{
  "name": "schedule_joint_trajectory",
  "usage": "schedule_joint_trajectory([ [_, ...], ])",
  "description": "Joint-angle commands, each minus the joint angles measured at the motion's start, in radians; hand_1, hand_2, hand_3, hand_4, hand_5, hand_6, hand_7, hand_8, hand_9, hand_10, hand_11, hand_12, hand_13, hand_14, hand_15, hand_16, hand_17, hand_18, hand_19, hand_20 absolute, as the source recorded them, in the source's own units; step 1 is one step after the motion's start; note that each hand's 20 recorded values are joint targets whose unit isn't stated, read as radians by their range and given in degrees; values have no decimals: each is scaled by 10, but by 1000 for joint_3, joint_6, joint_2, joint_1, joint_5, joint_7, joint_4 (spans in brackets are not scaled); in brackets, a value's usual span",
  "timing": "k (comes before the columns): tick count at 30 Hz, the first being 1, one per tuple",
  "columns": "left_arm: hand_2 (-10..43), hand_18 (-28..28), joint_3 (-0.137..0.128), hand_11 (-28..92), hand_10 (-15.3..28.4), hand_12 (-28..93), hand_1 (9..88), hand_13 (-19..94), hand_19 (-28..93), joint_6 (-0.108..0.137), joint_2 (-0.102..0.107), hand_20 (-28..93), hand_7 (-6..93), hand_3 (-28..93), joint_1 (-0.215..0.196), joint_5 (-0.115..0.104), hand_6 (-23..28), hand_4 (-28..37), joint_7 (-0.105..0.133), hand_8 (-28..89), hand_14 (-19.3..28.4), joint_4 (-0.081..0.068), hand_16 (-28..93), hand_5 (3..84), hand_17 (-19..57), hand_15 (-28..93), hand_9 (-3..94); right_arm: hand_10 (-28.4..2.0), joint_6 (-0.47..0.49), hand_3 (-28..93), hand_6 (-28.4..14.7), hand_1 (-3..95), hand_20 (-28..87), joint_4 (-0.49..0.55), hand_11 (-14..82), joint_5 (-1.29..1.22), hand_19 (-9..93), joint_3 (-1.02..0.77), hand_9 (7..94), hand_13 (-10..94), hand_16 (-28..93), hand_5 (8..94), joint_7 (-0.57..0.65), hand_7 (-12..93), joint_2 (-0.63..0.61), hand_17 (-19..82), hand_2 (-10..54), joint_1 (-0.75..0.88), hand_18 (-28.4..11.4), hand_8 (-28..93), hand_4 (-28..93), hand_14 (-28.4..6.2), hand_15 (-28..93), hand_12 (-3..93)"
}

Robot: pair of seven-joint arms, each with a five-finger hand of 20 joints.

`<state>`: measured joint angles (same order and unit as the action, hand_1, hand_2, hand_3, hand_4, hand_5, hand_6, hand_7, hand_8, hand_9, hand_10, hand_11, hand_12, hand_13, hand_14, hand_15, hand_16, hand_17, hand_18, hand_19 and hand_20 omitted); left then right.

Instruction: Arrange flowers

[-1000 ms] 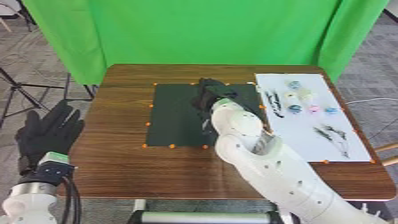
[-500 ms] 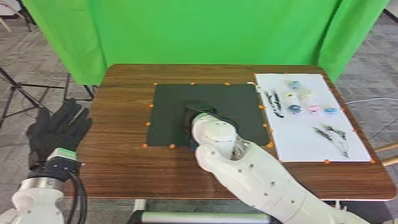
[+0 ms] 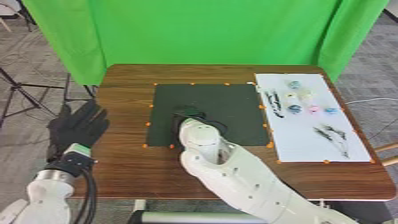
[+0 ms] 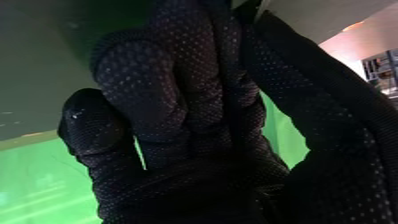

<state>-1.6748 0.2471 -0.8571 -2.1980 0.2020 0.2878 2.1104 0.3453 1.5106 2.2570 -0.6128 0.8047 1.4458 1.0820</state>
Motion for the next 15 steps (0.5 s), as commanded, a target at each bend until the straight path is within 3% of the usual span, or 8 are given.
schedule_joint_trajectory([
  [1, 143, 87, 73, 188, 116, 61, 278, 206, 298, 5, -5, 57, 175, 701, 86, 1, 58, -283, -22, -110, 103, -18, -116, 393, -46, 289, 310, -102, 22, 811, -24, 420, 393, -64, 255, 25, 932, -9, 888, 851, 340, 746, 26, 453, 52, 519, -95, 43, -232, 209, 5, -81, 522, 458],
  [2, 143, 87, 80, 188, 116, 61, 278, 207, 299, 4, 0, 58, 176, 701, 88, -4, 58, -283, 0, -110, 103, -18, -117, 393, -46, 289, 310, -102, 8, 811, -24, 420, 394, -72, 255, 33, 932, 0, 888, 851, 340, 745, 21, 453, 52, 519, -95, 30, -232, 210, 4, -81, 522, 457],
  [3, 143, 87, 82, 188, 116, 61, 278, 207, 299, -2, -6, 58, 176, 700, 98, -3, 58, -283, -24, -110, 103, -22, -117, 393, -46, 289, 310, -102, 1, 812, -24, 419, 394, -71, 256, 36, 932, -1, 888, 851, 340, 745, 33, 452, 51, 519, -95, 39, -233, 211, 5, -81, 522, 457],
  [4, 143, 87, 88, 188, 116, 61, 278, 207, 299, -8, -7, 57, 176, 701, 113, 1, 58, -283, -32, -110, 103, -30, -117, 393, -46, 288, 310, -102, -9, 811, -24, 420, 395, -69, 256, 34, 932, 3, 888, 851, 340, 745, 40, 452, 44, 519, -95, 35, -233, 212, 3, -81, 523, 456],
  [6, 143, 87, 95, 189, 116, 62, 278, 207, 299, -10, 1, 57, 176, 701, 120, -1, 57, -283, -18, -110, 103, -36, -117, 394, -46, 289, 310, -102, -22, 811, -24, 420, 394, -79, 257, 22, 932, -9, 887, 851, 340, 745, 51, 451, 54, 519, -95, 31, -232, 212, 1, -81, 523, 458],
  [8, 143, 87, 84, 189, 116, 62, 278, 207, 299, -5, -1, 57, 176, 701, 98, -9, 57, -283, -8, -110, 103, -29, -117, 393, -46, 289, 310, -102, -15, 811, -25, 421, 394, -79, 257, 24, 932, -9, 887, 851, 340, 746, 58, 450, 57, 519, -95, 40, -233, 211, -2, -81, 523, 458],
  [15, 144, 88, 81, 189, 116, 62, 278, 208, 300, -14, -5, 57, 176, 701, 93, -7, 58, -283, 4, -110, 103, -31, -118, 394, -47, 289, 311, -104, -37, 806, -25, 425, 395, -81, 258, 33, 932, 2, 879, 845, 342, 740, 56, 446, 48, 517, -95, 40, -235, 205, -24, -83, 527, 457],
])
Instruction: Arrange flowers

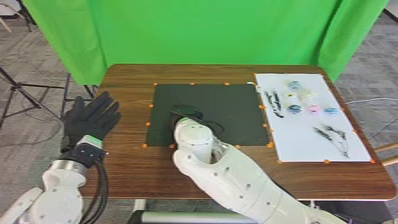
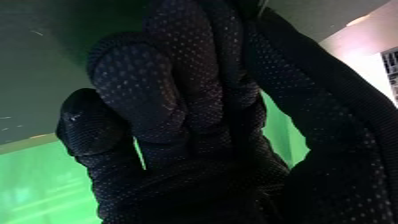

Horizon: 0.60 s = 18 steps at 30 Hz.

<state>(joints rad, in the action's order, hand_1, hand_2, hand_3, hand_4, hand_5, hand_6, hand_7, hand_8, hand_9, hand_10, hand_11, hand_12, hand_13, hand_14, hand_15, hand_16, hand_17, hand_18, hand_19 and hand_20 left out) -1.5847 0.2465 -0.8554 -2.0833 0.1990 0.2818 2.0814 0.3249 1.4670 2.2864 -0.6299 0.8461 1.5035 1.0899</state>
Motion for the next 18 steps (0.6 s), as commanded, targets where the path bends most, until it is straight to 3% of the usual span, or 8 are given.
schedule_joint_trajectory([
  [1, 144, 88, -8, 189, 116, 62, 278, 208, 300, -9, -9, 57, 176, 702, -20, -5, 58, -283, 5, -110, 103, -3, -118, 394, -47, 289, 311, -105, -19, 805, -25, 425, 395, -38, 259, 1, 932, 14, 877, 844, 342, 739, 16, 446, -8, 516, -95, 36, -235, 204, -26, -84, 528, 457],
  [6, 145, 87, -6, 189, 116, 62, 278, 208, 299, -12, -18, 56, 178, 702, -12, -7, 58, -283, -10, -110, 103, -9, -117, 394, -45, 290, 310, -116, -25, 789, -27, 422, 394, -28, 276, -1, 932, 5, 862, 835, 340, 728, 23, 446, -13, 512, -95, 43, -233, 197, -45, -85, 534, 434],
  [9, 148, 87, 0, 189, 116, 62, 280, 208, 300, -21, -13, 56, 178, 702, -4, -5, 58, -283, 2, -110, 103, -13, -118, 394, -45, 289, 310, -126, -42, 775, -26, 421, 392, -25, 289, 2, 932, 8, 852, 827, 338, 716, 23, 444, -17, 506, -95, 33, -234, 195, -60, -91, 539, 416],
  [10, 150, 87, 0, 189, 116, 62, 279, 208, 300, -21, -16, 56, 179, 702, -1, -2, 59, -283, -9, -110, 103, -16, -118, 394, -45, 290, 311, -129, -38, 772, -26, 421, 390, -22, 302, 3, 932, 3, 849, 825, 335, 714, 25, 446, -16, 506, -95, 39, -234, 192, -67, -93, 542, 400],
  [13, 150, 87, -3, 190, 116, 61, 279, 207, 300, -20, -21, 55, 179, 703, -4, -7, 59, -283, -11, -110, 103, -13, -118, 395, -44, 290, 311, -141, -20, 745, -26, 421, 388, -8, 336, -11, 932, -1, 839, 820, 330, 709, 29, 449, -20, 503, -93, 41, -234, 189, -94, -94, 546, 345],
  [15, 152, 88, 0, 190, 116, 61, 279, 208, 301, -16, -20, 55, 180, 702, -6, -14, 59, -283, 3, -110, 103, -12, -118, 395, -44, 289, 311, -147, -15, 719, -30, 413, 388, -2, 350, -10, 932, 4, 832, 816, 328, 707, 28, 445, -23, 501, -84, 33, -235, 187, -121, -97, 548, 312],
  [18, 154, 88, 0, 191, 116, 62, 279, 208, 301, -13, -27, 55, 181, 699, -11, -12, 60, -283, -5, -110, 103, -12, -118, 396, -44, 290, 311, -150, -9, 714, -37, 398, 391, 5, 351, 10, 932, 1, 830, 813, 326, 714, 20, 416, -28, 499, -79, 39, -236, 183, -143, -99, 550, 304],
])
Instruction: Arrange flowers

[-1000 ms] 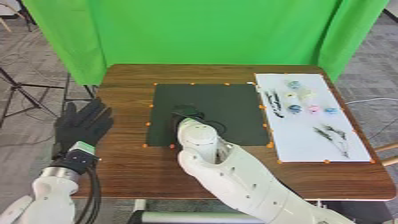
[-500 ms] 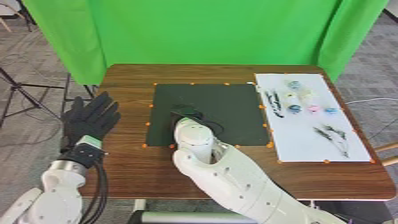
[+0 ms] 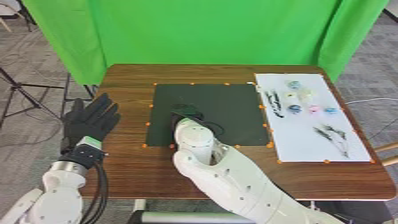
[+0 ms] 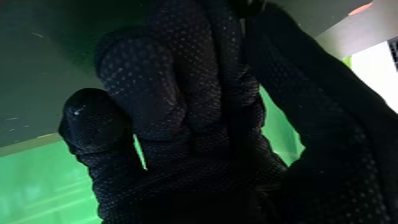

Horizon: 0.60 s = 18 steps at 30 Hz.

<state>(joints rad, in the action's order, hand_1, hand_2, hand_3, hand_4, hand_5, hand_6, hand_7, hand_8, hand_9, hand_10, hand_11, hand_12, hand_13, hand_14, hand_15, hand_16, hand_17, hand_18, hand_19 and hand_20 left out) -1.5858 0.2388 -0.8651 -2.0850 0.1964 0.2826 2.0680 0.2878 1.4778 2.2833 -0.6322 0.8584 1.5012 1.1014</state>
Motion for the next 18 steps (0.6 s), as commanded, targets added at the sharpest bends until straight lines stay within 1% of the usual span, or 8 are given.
schedule_joint_trajectory([
  [1, 154, 88, -1, 191, 116, 62, 279, 208, 302, -1, -19, 55, 181, 700, -13, -8, 60, -283, -11, -110, 104, 4, -118, 396, -44, 290, 311, -151, 24, 719, -39, 385, 390, 0, 350, 28, 932, 7, 829, 811, 325, 717, 4, 401, -30, 498, -77, 31, -237, 181, -155, -101, 551, 302],
  [5, 155, 87, -10, 191, 116, 62, 278, 207, 302, 3, -21, 55, 183, 702, -36, -9, 59, -283, 0, -110, 104, 12, -118, 396, -44, 291, 311, -153, 24, 717, -43, 358, 398, 18, 349, 38, 932, 8, 828, 809, 321, 720, -1, 385, -41, 497, -77, 24, -239, 148, -166, -103, 553, 299],
  [7, 155, 87, -20, 192, 115, 63, 278, 204, 302, 18, -20, 55, 184, 702, -57, -13, 59, -283, 15, -110, 103, 22, -119, 396, -44, 289, 310, -153, 37, 717, -46, 320, 406, 29, 349, 41, 932, 6, 826, 805, 318, 726, -13, 417, -44, 499, -82, 23, -239, -71, -161, -105, 555, 300],
  [9, 154, 87, -31, 192, 116, 63, 277, 202, 302, 41, -23, 55, 186, 704, -83, -16, 60, -283, 22, -110, 103, 37, -118, 395, -44, 288, 308, -156, 62, 710, -48, 311, 408, 53, 348, 27, 932, -2, 824, 801, 318, 724, -14, 418, -47, 499, -87, 30, -238, -91, -161, -107, 556, 301],
  [10, 154, 87, -27, 193, 115, 63, 277, 196, 304, 46, -19, 56, 187, 705, -75, -15, 60, -283, 25, -110, 105, 35, -117, 395, -45, 290, 305, -156, 65, 708, -48, 310, 409, 65, 348, 23, 932, -3, 823, 800, 317, 723, -11, 416, -52, 498, -88, 26, -238, -93, -161, -107, 557, 300],
  [15, 154, 88, -33, 194, 113, 64, 277, 184, 308, 43, -28, 57, 191, 708, -100, -26, 62, -283, 45, -112, 104, 43, -117, 396, -46, 295, 298, -164, 98, 677, -57, 291, 411, 125, 337, 15, 932, -23, 808, 783, 310, 716, -11, 385, -70, 493, -92, 19, -239, -91, -165, -117, 552, 295],
  [16, 153, 88, -38, 194, 113, 64, 277, 183, 308, 36, -32, 57, 190, 708, -101, -23, 62, -283, 40, -112, 104, 41, -117, 396, -46, 296, 297, -164, 114, 674, -58, 289, 411, 150, 335, -1, 932, -33, 807, 782, 309, 716, -7, 381, -81, 493, -93, 19, -239, -90, -165, -118, 552, 294],
  [18, 153, 88, -38, 194, 113, 64, 277, 181, 308, 18, -30, 57, 191, 708, -102, -25, 62, -283, 58, -112, 103, 39, -118, 396, -46, 297, 296, -169, 157, 662, -63, 286, 413, 231, 331, -52, 932, -69, 800, 778, 306, 710, 10, 365, -117, 491, -93, 18, -240, -85, -165, -121, 551, 293],
])
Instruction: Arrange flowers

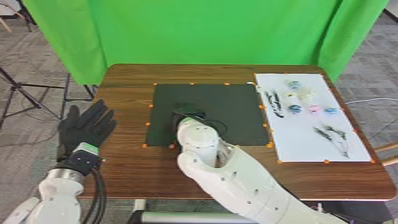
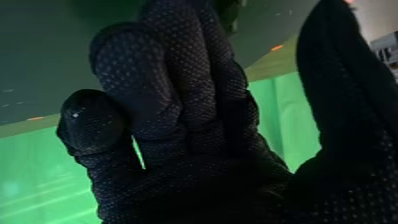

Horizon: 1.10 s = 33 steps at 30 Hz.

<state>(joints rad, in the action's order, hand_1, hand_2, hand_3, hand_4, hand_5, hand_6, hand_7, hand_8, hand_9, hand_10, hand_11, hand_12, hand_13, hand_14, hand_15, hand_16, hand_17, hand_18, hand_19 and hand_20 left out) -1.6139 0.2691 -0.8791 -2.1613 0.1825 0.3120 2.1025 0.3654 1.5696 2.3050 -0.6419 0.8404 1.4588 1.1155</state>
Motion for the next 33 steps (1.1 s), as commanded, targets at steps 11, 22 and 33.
schedule_joint_trajectory([
  [11, 152, 83, -94, 197, 115, 66, 277, 181, 297, -25, -27, 54, 193, 708, -122, -19, 63, -283, 103, -112, 105, 43, -121, 395, -56, 302, 294, -221, -161, 679, -127, 246, 369, 403, 335, -18, 929, -355, 671, 662, 280, 553, -40, 282, -348, 409, -95, 202, -266, -64, -201, -159, 572, 295],
  [22, 151, 91, -159, 205, 122, 69, 275, 203, 308, 15, -36, 58, 195, 709, -163, -29, 66, -283, 154, -112, 113, 45, -123, 396, -54, 312, 312, -220, -342, 748, -125, 270, 357, 447, 359, 108, 918, -663, 585, 577, 262, 498, 102, 252, -548, 370, -95, 512, -268, -68, -257, -171, 607, 272],
  [33, 154, 91, -148, 205, 122, 68, 282, 202, 309, -5, -34, 57, 198, 706, -169, -34, 66, -283, 168, -114, 111, 48, -122, 396, -53, 309, 312, -237, -261, 718, -143, 292, 368, 504, 362, 100, 901, -837, 544, 528, 248, 487, 191, 186, -577, 337, -95, 707, -281, -61, -282, -190, 629, 271],
])
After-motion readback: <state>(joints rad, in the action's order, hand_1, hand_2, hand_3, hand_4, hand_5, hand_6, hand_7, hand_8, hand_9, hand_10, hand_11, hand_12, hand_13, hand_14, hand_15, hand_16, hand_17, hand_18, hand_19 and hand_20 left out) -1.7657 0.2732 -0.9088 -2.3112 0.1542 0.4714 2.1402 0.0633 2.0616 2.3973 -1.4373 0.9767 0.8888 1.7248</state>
